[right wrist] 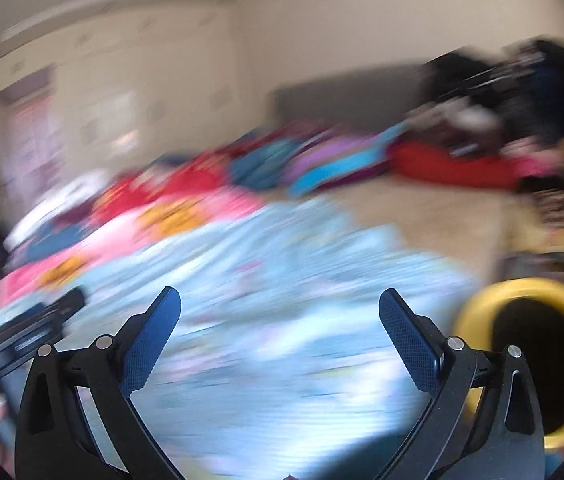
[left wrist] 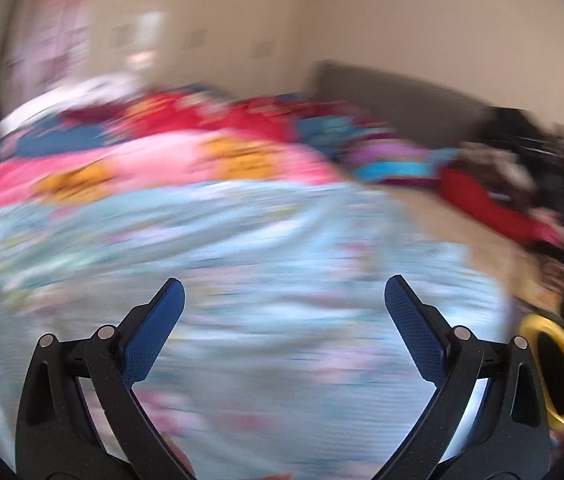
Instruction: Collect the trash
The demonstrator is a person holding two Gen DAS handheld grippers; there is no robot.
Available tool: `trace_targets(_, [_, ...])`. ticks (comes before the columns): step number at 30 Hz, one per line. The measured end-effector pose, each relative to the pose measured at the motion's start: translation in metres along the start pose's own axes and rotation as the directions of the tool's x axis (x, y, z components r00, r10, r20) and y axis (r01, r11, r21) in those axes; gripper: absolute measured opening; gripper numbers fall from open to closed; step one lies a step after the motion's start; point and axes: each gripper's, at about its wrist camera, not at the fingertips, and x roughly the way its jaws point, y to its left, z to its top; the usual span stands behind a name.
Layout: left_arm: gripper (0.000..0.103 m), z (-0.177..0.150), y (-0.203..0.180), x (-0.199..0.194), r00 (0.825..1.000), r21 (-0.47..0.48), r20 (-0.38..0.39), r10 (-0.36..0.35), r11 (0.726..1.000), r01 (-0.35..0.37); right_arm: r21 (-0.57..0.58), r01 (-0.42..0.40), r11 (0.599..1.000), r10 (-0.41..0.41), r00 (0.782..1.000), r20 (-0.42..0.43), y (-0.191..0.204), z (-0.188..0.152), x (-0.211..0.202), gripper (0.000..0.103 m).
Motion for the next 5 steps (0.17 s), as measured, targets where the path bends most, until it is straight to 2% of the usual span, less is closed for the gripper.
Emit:
trace_targets(1, [0.092, 0.004, 0.031, 0.013, 0.997, -0.04, -0.037, 0.072, 0.996, -0.074, -0.035, -0.083, 0.996, 0.079, 0.993, -0.089, 0.033, -0.002, 0.03, 0.097])
trace_targets(2, [0.092, 0.006, 0.062, 0.027, 0.987, -0.07, -0.077, 0.138, 0.987, -0.144, -0.064, -0.134, 0.989, 0.123, 0.98, -0.154, 0.055, -0.005, 0.049, 0.097])
trace_targets(4, [0.092, 0.006, 0.114, 0.049, 0.955, -0.114, -0.149, 0.257, 0.955, -0.275, -0.124, -0.231, 0.965, 0.188, 0.939, -0.288, 0.11, -0.019, 0.092, 0.097])
trace_targets(5, [0.092, 0.005, 0.139, 0.06, 0.937, -0.127, -0.182, 0.299, 0.937, -0.324, -0.141, -0.296, 0.945, 0.227, 0.902, -0.368, 0.146, -0.034, 0.119, 0.097])
